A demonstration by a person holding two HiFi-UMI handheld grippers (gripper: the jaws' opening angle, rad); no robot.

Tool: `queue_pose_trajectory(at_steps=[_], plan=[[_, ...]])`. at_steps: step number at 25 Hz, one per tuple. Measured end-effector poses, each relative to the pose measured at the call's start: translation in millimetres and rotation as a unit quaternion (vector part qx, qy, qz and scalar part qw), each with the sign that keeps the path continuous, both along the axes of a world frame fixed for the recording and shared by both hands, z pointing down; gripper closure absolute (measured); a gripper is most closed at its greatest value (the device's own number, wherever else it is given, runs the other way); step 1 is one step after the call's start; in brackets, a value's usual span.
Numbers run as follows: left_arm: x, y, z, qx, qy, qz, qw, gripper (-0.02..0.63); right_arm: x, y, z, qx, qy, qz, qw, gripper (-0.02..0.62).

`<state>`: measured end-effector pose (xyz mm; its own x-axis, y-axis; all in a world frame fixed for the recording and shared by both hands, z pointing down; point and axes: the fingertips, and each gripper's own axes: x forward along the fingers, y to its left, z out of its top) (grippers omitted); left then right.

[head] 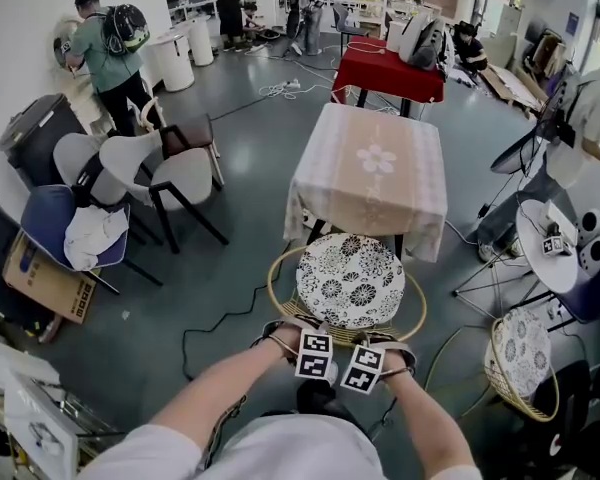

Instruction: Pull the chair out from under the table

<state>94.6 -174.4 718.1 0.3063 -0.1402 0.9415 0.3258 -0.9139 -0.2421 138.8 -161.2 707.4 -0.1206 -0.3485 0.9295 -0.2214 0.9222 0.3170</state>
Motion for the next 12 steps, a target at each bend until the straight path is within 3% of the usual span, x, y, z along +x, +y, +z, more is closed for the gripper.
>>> queue_pose_trajectory(at_steps=[12], plan=[[-10.6, 48.5, 1.1, -0.010, -0.006, 0.019, 0.9998, 0.539, -8.1, 44.9, 1.7, -0.010, 0.014, 0.003, 1.000, 0.569]])
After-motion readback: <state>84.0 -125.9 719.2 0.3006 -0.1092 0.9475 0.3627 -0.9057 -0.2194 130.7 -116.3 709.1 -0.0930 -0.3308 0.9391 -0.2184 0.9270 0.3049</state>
